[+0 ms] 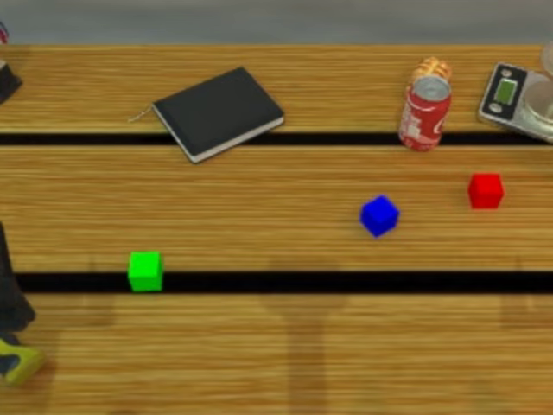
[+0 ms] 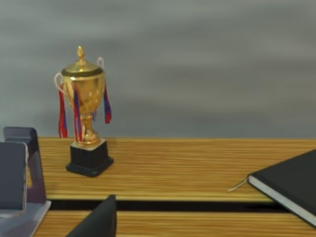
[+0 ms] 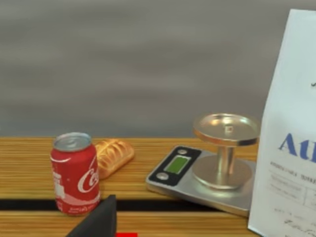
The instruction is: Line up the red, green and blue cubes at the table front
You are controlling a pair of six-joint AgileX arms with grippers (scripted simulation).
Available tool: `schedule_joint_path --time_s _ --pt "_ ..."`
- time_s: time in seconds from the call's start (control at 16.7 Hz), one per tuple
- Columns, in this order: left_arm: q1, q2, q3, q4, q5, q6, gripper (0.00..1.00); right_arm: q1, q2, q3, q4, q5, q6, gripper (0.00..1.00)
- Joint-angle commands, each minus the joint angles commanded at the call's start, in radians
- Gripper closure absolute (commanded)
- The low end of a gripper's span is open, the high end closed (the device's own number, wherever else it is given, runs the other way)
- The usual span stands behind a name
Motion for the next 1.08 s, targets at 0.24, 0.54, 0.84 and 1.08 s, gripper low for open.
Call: schedule_joint_path --time_s 0.24,0.54,0.84,1.08 --pt "0.0 0.0 0.0 0.0 0.0 0.0 0.0 0.002 0.029 0.03 -0.02 0.0 0.003 0.0" --pt "0.0 0.0 0.0 0.0 0.0 0.0 0.0 0.022 0.282 0.282 -0.174 -0.001 0.025 0.0" --pt "0.0 0.0 0.0 0.0 0.0 0.0 0.0 0.055 0.79 0.715 -0.439 -0.002 0.057 0.0" --pt "0.0 0.0 0.0 0.0 0.0 0.0 0.0 0.082 1.29 1.085 -0.684 -0.001 0.085 0.0"
